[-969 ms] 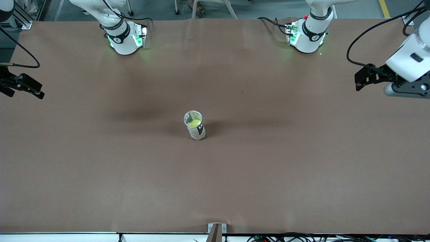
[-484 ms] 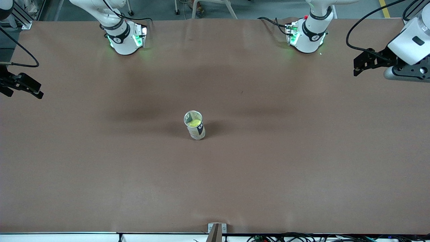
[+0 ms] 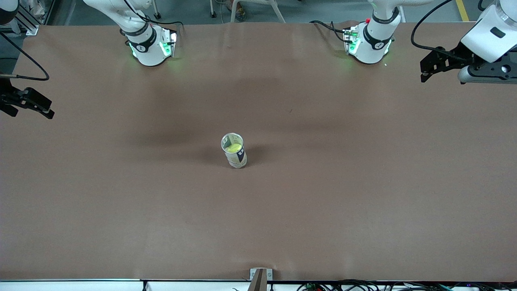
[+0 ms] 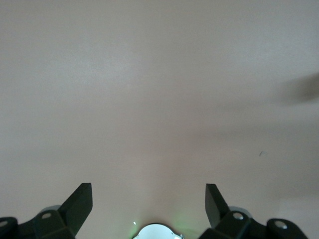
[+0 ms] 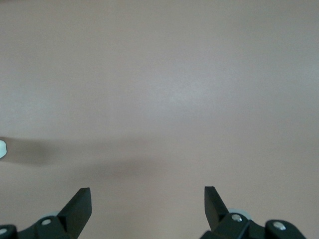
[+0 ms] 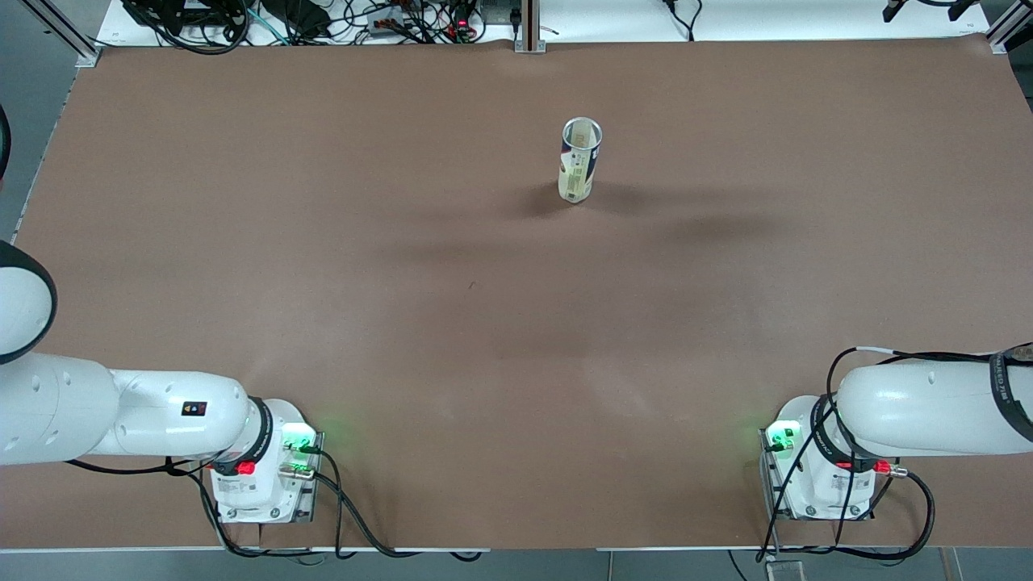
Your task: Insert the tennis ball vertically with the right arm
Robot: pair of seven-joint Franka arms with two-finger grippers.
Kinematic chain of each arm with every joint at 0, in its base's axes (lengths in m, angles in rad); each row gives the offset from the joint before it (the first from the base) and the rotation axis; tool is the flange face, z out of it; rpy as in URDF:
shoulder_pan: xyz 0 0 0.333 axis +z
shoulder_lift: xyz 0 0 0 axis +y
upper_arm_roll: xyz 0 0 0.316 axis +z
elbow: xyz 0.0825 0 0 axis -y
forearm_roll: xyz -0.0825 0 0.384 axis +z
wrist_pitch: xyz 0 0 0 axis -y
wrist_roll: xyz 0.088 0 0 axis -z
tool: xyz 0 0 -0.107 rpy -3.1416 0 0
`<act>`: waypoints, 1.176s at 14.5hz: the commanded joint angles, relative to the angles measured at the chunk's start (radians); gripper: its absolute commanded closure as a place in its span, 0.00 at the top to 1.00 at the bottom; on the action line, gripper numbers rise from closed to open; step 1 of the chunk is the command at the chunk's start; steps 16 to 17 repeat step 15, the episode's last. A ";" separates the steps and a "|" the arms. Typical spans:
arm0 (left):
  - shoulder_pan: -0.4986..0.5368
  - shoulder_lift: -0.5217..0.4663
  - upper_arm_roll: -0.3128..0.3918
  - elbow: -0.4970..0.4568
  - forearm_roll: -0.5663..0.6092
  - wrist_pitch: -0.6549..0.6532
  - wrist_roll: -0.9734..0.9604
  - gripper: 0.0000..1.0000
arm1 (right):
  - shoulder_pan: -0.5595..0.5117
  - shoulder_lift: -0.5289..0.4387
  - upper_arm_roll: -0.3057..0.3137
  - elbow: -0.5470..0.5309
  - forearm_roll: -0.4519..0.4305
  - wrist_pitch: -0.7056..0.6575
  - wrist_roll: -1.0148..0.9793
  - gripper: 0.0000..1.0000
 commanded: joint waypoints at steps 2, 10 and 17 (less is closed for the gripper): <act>-0.001 -0.017 0.008 -0.023 0.004 0.012 0.030 1.00 | -0.011 -0.014 -0.002 -0.008 0.012 0.012 0.009 1.00; -0.002 0.006 0.005 -0.020 0.004 0.025 0.047 1.00 | -0.025 -0.014 0.001 -0.010 0.021 0.005 0.006 1.00; -0.002 0.020 0.007 0.000 0.002 0.025 0.029 1.00 | -0.022 -0.014 0.001 -0.010 0.020 0.008 0.006 1.00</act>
